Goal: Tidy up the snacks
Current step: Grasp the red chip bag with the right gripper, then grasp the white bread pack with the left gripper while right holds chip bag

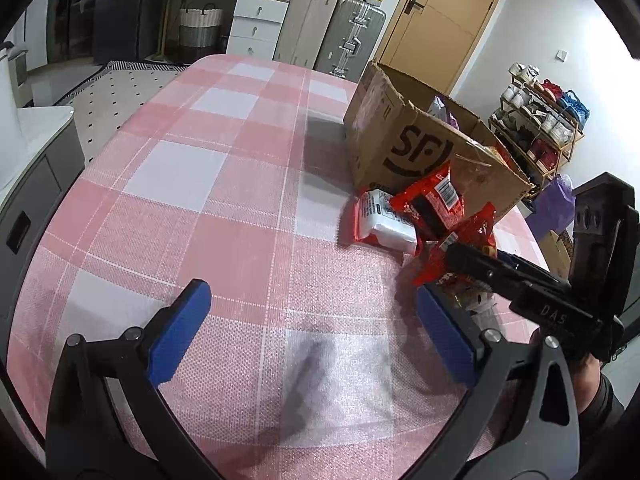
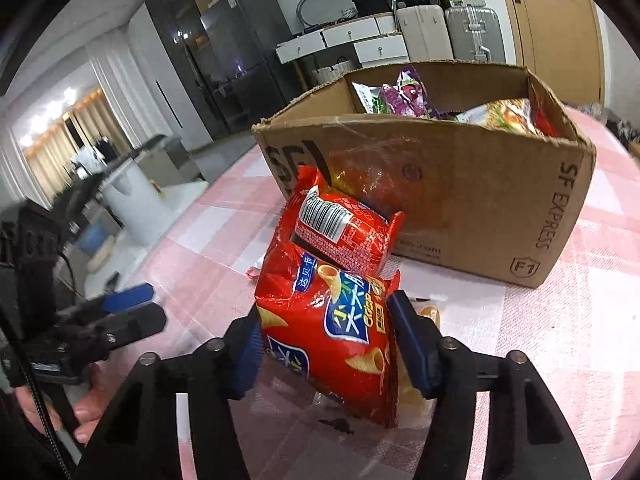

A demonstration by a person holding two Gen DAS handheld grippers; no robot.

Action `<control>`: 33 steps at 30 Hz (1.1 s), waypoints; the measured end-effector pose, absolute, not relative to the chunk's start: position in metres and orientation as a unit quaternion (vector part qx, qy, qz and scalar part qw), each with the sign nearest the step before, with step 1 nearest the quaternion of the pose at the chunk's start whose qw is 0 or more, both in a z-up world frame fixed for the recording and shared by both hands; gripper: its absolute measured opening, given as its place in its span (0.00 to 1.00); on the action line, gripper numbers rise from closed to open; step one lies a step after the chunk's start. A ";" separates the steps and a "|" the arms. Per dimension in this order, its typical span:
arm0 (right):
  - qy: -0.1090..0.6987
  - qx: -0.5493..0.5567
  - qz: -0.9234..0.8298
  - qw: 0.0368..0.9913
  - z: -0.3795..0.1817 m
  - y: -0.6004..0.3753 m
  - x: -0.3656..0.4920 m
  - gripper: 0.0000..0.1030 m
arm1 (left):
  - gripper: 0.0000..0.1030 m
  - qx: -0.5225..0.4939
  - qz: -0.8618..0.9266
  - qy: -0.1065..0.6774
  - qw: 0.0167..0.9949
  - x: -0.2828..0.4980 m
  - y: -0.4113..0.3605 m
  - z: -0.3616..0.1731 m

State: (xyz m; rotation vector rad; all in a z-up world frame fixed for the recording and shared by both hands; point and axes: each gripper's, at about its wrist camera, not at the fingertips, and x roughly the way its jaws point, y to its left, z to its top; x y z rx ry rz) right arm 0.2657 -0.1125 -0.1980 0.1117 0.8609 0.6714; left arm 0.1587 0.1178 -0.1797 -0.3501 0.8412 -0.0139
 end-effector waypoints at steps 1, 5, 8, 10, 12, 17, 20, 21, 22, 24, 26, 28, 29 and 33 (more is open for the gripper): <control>0.409 0.055 0.322 0.852 -0.198 -0.113 0.266 0.51 | 0.99 -0.168 -0.006 0.407 0.898 0.158 0.117 -0.179; 0.409 0.071 0.335 0.846 -0.196 -0.120 0.264 0.48 | 0.99 -0.165 -0.005 0.410 0.897 0.155 0.115 -0.177; 0.411 0.092 0.343 0.840 -0.195 -0.125 0.262 0.48 | 0.99 -0.161 -0.003 0.411 0.897 0.154 0.112 -0.175; 0.409 0.106 0.347 0.837 -0.194 -0.131 0.259 0.48 | 0.99 -0.161 -0.002 0.412 0.897 0.154 0.111 -0.174; 0.407 0.114 0.346 0.838 -0.195 -0.135 0.256 0.48 | 0.99 -0.159 -0.001 0.413 0.896 0.154 0.110 -0.173; 0.395 0.128 0.343 0.843 -0.188 -0.154 0.246 0.48 | 0.99 -0.155 -0.004 0.424 0.892 0.160 0.106 -0.173; 0.391 0.130 0.343 0.844 -0.186 -0.166 0.241 0.48 | 0.99 -0.145 -0.007 0.427 0.893 0.167 0.100 -0.174; 0.389 0.130 0.342 0.845 -0.185 -0.170 0.239 0.48 | 0.99 -0.137 -0.009 0.428 0.893 0.169 0.097 -0.174; 0.388 0.129 0.340 0.847 -0.184 -0.174 0.237 0.48 | 0.99 -0.130 -0.010 0.427 0.895 0.171 0.094 -0.175; 0.387 0.130 0.333 0.850 -0.183 -0.181 0.235 0.48 | 0.99 -0.113 -0.014 0.431 0.895 0.178 0.087 -0.175; 0.385 0.133 0.325 0.853 -0.183 -0.189 0.233 0.48 | 0.99 -0.103 -0.021 0.433 0.895 0.186 0.080 -0.173; 0.383 0.135 0.319 0.856 -0.182 -0.197 0.230 0.48 | 0.99 -0.098 -0.026 0.431 0.897 0.194 0.075 -0.171; 0.382 0.137 0.315 0.858 -0.181 -0.201 0.229 0.48 | 0.99 -0.094 -0.029 0.431 0.897 0.198 0.072 -0.171; 0.376 0.137 0.306 0.864 -0.177 -0.216 0.225 0.48 | 0.99 -0.072 -0.036 0.444 0.893 0.222 0.061 -0.175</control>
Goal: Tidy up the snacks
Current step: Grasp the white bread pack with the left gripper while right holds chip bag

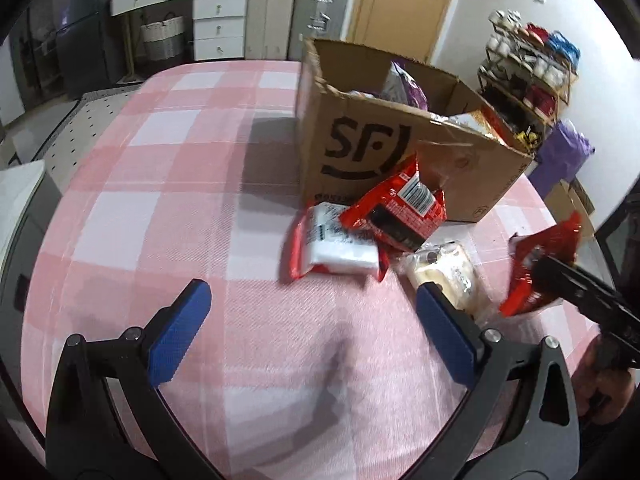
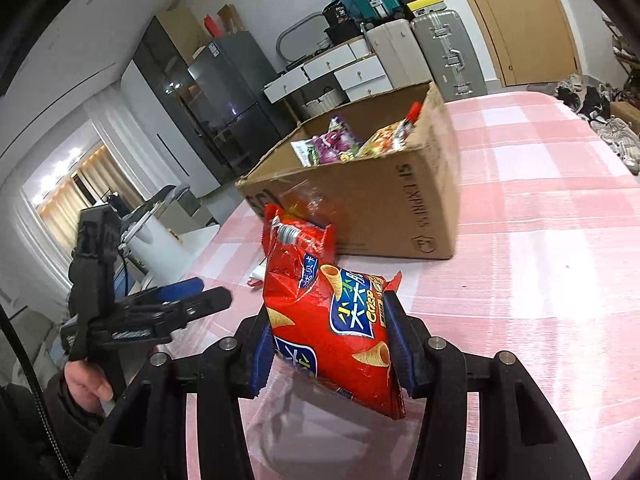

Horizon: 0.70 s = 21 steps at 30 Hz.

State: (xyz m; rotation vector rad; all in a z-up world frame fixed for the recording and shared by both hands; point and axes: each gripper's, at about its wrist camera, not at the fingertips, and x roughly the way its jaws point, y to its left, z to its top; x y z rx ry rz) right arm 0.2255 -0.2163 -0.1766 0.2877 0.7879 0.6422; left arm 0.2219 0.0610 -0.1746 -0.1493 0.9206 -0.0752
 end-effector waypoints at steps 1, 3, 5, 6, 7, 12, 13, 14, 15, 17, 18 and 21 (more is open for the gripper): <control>0.375 0.137 0.305 0.865 -0.176 -0.218 0.224 0.48 | 0.99 -0.066 -0.035 0.447 0.891 0.229 0.058 -0.177; 0.372 0.135 0.303 0.867 -0.174 -0.223 0.224 0.48 | 0.99 -0.063 -0.036 0.453 0.889 0.239 0.055 -0.181; 0.370 0.136 0.303 0.868 -0.173 -0.227 0.223 0.48 | 0.99 -0.060 -0.036 0.461 0.885 0.250 0.052 -0.186; 0.370 0.135 0.302 0.868 -0.172 -0.229 0.222 0.48 | 0.98 -0.059 -0.033 0.464 0.883 0.253 0.051 -0.188; 0.370 0.134 0.301 0.869 -0.173 -0.230 0.222 0.48 | 0.98 -0.059 -0.031 0.466 0.882 0.257 0.051 -0.191; 0.370 0.130 0.301 0.869 -0.175 -0.232 0.220 0.48 | 0.98 -0.057 -0.024 0.476 0.877 0.272 0.049 -0.199; 0.370 0.129 0.300 0.870 -0.175 -0.232 0.219 0.48 | 0.98 -0.056 -0.021 0.477 0.877 0.276 0.049 -0.200; 0.370 0.129 0.299 0.870 -0.175 -0.233 0.219 0.48 | 0.98 -0.055 -0.022 0.477 0.877 0.277 0.049 -0.201; 0.371 0.130 0.299 0.869 -0.176 -0.231 0.220 0.48 | 0.98 -0.050 -0.020 0.478 0.877 0.281 0.048 -0.201; 0.374 0.130 0.297 0.869 -0.178 -0.233 0.220 0.48 | 0.98 -0.048 -0.017 0.481 0.875 0.285 0.049 -0.204; 0.375 0.131 0.297 0.869 -0.178 -0.234 0.220 0.48 | 0.98 -0.049 -0.013 0.483 0.874 0.287 0.050 -0.205; 0.375 0.132 0.296 0.869 -0.179 -0.234 0.220 0.48 | 0.87 -0.057 -0.016 0.483 0.873 0.291 0.053 -0.208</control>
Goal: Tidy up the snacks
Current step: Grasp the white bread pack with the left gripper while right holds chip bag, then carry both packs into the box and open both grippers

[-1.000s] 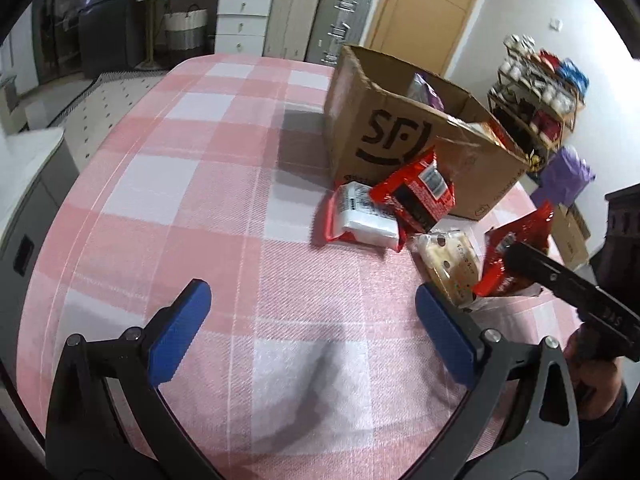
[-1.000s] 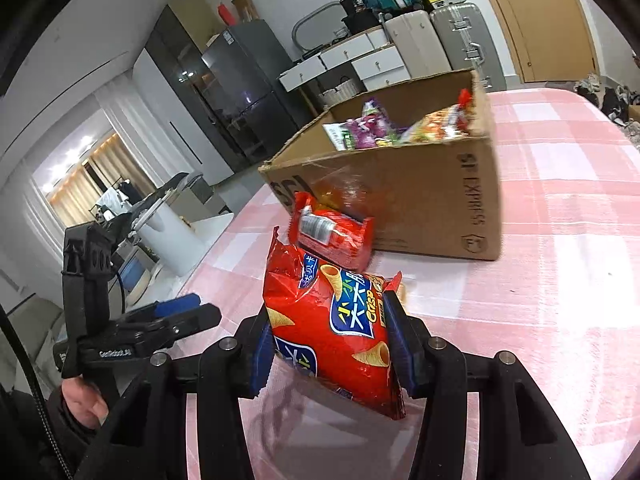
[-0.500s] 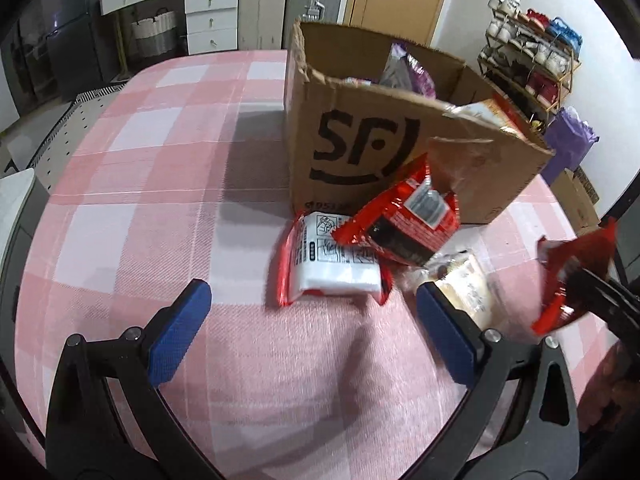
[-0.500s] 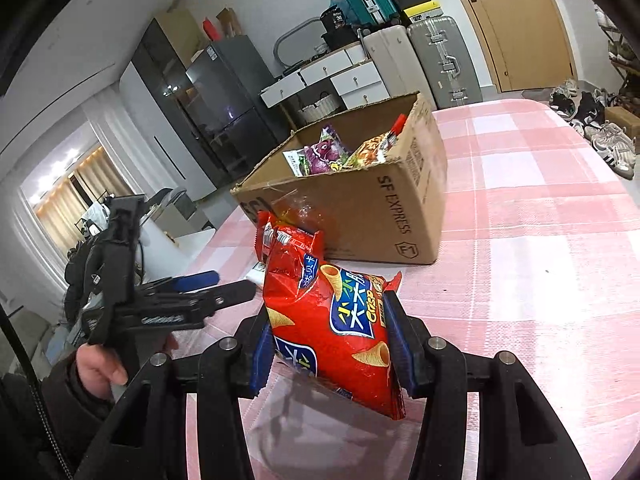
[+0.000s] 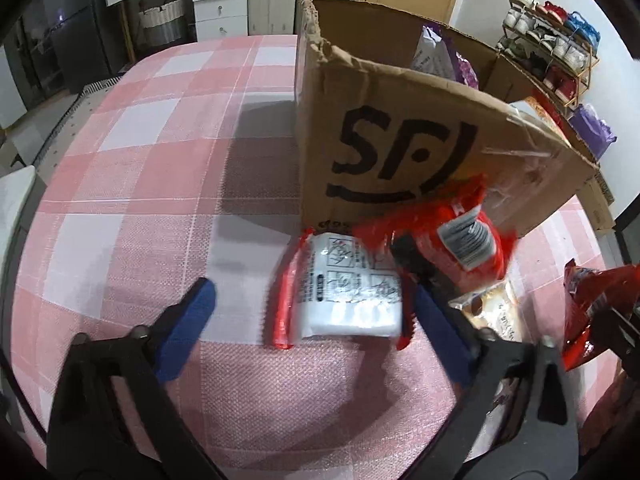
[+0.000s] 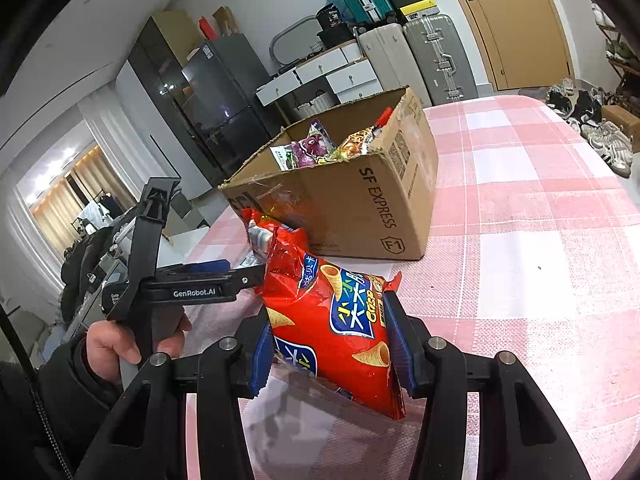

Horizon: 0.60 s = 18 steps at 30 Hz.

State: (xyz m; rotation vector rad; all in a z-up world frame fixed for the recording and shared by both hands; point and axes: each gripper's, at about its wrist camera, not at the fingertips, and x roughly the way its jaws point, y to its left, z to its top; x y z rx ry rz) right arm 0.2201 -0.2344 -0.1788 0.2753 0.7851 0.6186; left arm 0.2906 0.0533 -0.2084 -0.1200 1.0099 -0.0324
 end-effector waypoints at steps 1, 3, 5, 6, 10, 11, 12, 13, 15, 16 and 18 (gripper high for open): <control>0.375 0.132 0.296 0.868 -0.178 -0.234 0.219 0.48 | 0.81 -0.057 -0.018 0.486 0.872 0.292 0.054 -0.210; 0.376 0.132 0.296 0.868 -0.178 -0.234 0.219 0.48 | 0.66 -0.053 -0.026 0.483 0.874 0.293 0.054 -0.210; 0.376 0.133 0.297 0.868 -0.177 -0.233 0.218 0.48 | 0.45 -0.050 -0.042 0.480 0.875 0.290 0.053 -0.208; 0.377 0.133 0.296 0.868 -0.176 -0.232 0.218 0.48 | 0.43 -0.052 -0.047 0.481 0.874 0.287 0.054 -0.207; 0.376 0.130 0.299 0.868 -0.174 -0.228 0.217 0.48 | 0.41 -0.062 -0.047 0.479 0.874 0.280 0.063 -0.205; 0.375 0.128 0.300 0.868 -0.172 -0.227 0.216 0.48 | 0.41 -0.064 -0.047 0.479 0.874 0.277 0.066 -0.204; 0.374 0.127 0.300 0.868 -0.171 -0.226 0.215 0.48 | 0.41 -0.064 -0.045 0.478 0.875 0.275 0.068 -0.203; 0.373 0.126 0.301 0.869 -0.169 -0.225 0.214 0.48 | 0.41 -0.064 -0.043 0.476 0.876 0.271 0.070 -0.201; 0.371 0.124 0.302 0.870 -0.167 -0.224 0.212 0.48 | 0.41 -0.064 -0.041 0.472 0.878 0.266 0.073 -0.197; 0.370 0.123 0.302 0.870 -0.166 -0.223 0.211 0.48 | 0.41 -0.065 -0.038 0.468 0.880 0.262 0.076 -0.194; 0.368 0.121 0.304 0.870 -0.162 -0.221 0.208 0.48 | 0.41 -0.065 -0.036 0.463 0.883 0.253 0.077 -0.189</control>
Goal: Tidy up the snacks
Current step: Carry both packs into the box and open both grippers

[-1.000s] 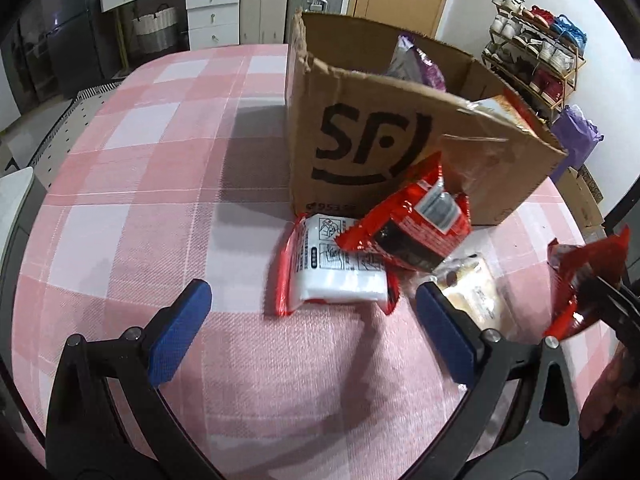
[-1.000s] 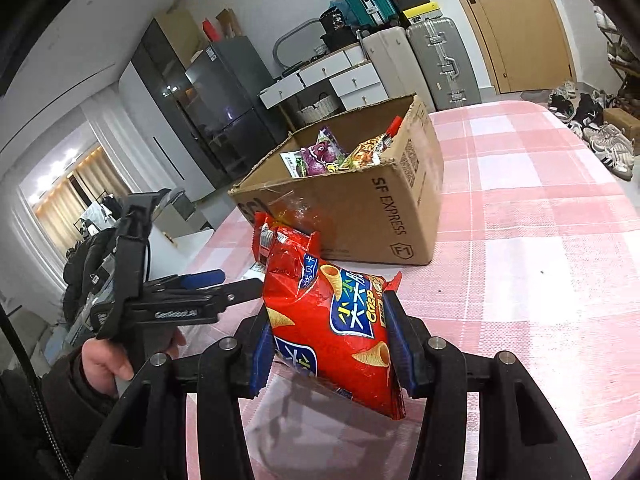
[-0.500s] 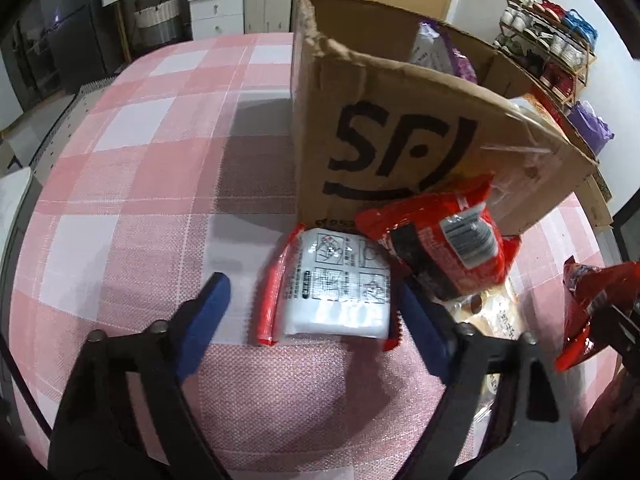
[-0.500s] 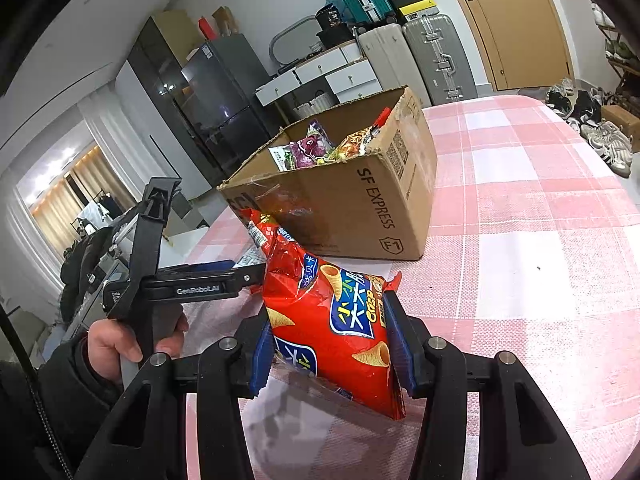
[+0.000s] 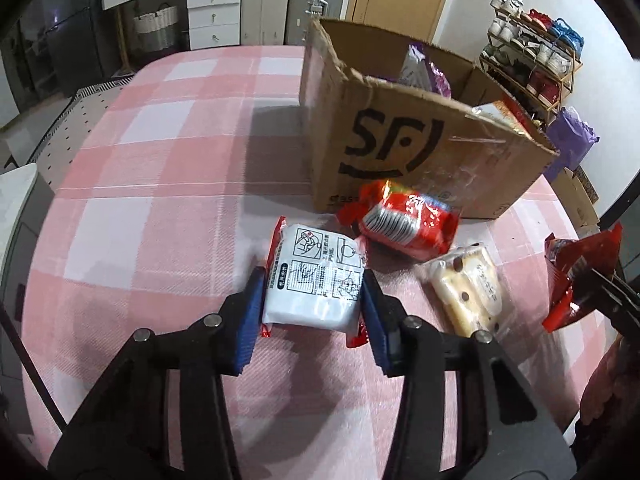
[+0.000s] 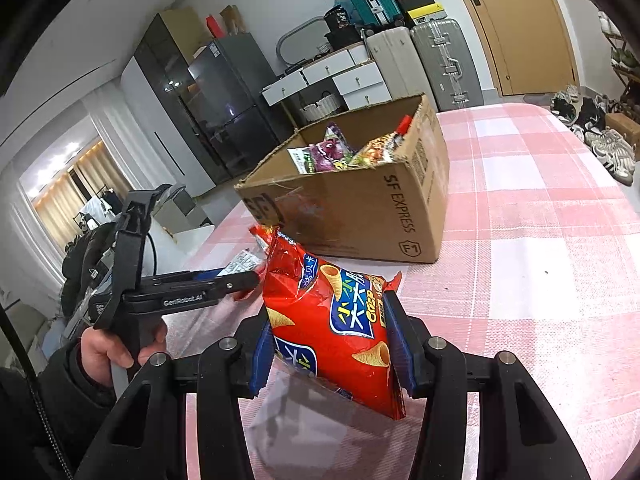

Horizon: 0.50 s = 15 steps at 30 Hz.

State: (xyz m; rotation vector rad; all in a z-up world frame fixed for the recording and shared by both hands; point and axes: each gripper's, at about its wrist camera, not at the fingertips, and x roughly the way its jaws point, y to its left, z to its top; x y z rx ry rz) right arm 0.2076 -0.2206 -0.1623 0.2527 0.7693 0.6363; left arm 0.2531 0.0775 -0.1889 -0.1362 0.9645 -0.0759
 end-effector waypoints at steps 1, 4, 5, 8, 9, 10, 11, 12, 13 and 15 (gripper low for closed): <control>0.367 0.120 0.305 0.871 -0.161 -0.219 0.206 0.48 | 0.41 -0.064 -0.035 0.461 0.884 0.250 0.079 -0.186; 0.363 0.116 0.307 0.872 -0.156 -0.217 0.203 0.48 | 0.41 -0.065 -0.032 0.454 0.888 0.238 0.084 -0.179; 0.362 0.116 0.307 0.873 -0.153 -0.217 0.201 0.48 | 0.41 -0.062 -0.023 0.452 0.890 0.234 0.086 -0.176; 0.357 0.117 0.308 0.874 -0.147 -0.217 0.198 0.48 | 0.42 -0.063 -0.021 0.443 0.894 0.217 0.086 -0.167; 0.356 0.118 0.308 0.874 -0.145 -0.217 0.197 0.48 | 0.42 -0.063 -0.021 0.441 0.895 0.216 0.085 -0.163; 0.354 0.118 0.308 0.875 -0.142 -0.217 0.197 0.48 | 0.42 -0.062 -0.023 0.436 0.898 0.212 0.086 -0.158; 0.352 0.118 0.308 0.876 -0.140 -0.217 0.196 0.48 | 0.42 -0.061 -0.024 0.432 0.899 0.209 0.086 -0.154; 0.350 0.119 0.309 0.876 -0.137 -0.217 0.194 0.48 | 0.42 -0.061 -0.025 0.430 0.901 0.206 0.085 -0.151; 0.348 0.119 0.309 0.877 -0.135 -0.216 0.193 0.48 | 0.42 -0.060 -0.028 0.426 0.902 0.203 0.086 -0.146; 0.344 0.115 0.311 0.878 -0.129 -0.215 0.192 0.48 | 0.42 -0.061 -0.030 0.420 0.905 0.199 0.086 -0.140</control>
